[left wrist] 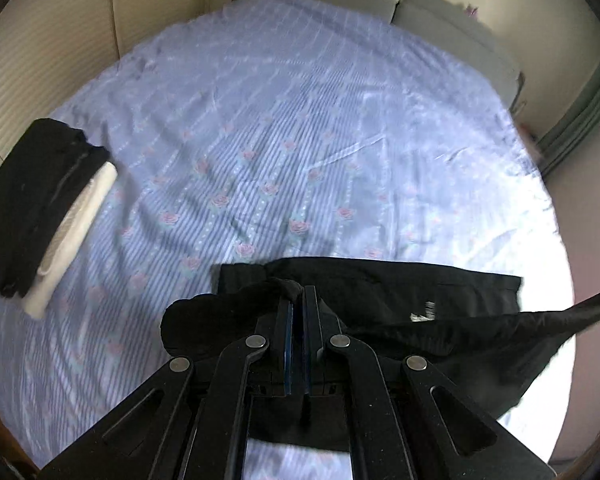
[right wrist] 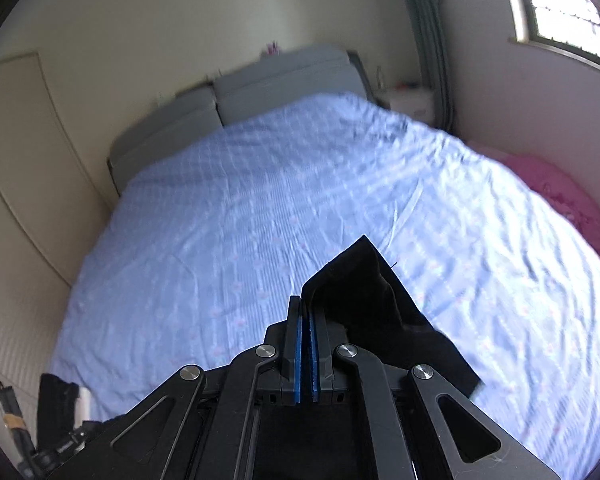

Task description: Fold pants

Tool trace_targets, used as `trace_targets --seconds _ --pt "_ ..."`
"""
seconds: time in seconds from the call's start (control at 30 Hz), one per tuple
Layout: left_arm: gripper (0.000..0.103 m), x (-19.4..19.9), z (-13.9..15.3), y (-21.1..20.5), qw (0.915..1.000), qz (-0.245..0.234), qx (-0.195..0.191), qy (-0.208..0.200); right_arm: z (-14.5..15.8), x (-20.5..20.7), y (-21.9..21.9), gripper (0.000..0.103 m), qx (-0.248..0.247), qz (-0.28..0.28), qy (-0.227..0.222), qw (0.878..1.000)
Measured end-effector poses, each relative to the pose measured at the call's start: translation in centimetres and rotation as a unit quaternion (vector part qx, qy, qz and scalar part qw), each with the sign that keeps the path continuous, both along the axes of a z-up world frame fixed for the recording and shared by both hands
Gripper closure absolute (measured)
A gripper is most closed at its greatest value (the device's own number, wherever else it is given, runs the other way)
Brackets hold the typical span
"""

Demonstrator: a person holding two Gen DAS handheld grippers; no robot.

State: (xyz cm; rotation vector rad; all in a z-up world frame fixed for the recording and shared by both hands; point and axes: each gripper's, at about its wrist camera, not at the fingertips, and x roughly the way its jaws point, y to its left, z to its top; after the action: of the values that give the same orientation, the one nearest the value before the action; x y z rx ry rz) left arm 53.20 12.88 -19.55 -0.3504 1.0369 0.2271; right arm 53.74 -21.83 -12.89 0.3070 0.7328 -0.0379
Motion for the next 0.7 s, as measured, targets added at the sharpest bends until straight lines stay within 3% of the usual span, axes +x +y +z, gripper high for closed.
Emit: trace_targets --seconds 0.27,0.37,0.43,0.47,0.5,0.53,0.63,0.7 --pt "0.096 7.1 -5.4 0.1 0.9974 0.001 0.018 0.07 -6.9 6.4 0.7 0.098 -0.037 0.019 0.073 0.996" --pt "0.075 9.0 -6.5 -0.1 0.9954 -0.017 0.014 0.093 -7.8 7.4 0.7 0.083 -0.058 0.023 0.101 0.993" --pt "0.054 9.1 -6.1 -0.2 0.9957 -0.021 0.0 0.09 -7.1 6.9 0.5 0.056 -0.073 0.015 0.089 0.993" --pt "0.046 9.0 -5.7 -0.3 0.9961 -0.021 0.001 0.086 -6.4 6.1 0.4 0.053 -0.089 0.009 0.076 0.993" --pt "0.028 8.9 -5.1 -0.6 0.9968 -0.022 0.012 0.077 -5.6 5.5 0.4 0.05 -0.106 0.009 0.065 0.992" --pt "0.018 8.4 -3.7 -1.0 0.9975 -0.021 0.042 0.053 -4.9 4.7 0.5 0.047 -0.125 0.012 0.048 0.991" --pt "0.015 7.6 -0.8 -2.5 0.9914 -0.053 0.119 0.003 -2.3 2.2 0.6 0.043 -0.181 0.023 0.005 0.983" --pt "0.015 6.8 0.2 -3.2 0.9876 -0.079 0.135 -0.01 -1.1 0.1 0.2 0.042 -0.195 0.03 -0.011 0.98"
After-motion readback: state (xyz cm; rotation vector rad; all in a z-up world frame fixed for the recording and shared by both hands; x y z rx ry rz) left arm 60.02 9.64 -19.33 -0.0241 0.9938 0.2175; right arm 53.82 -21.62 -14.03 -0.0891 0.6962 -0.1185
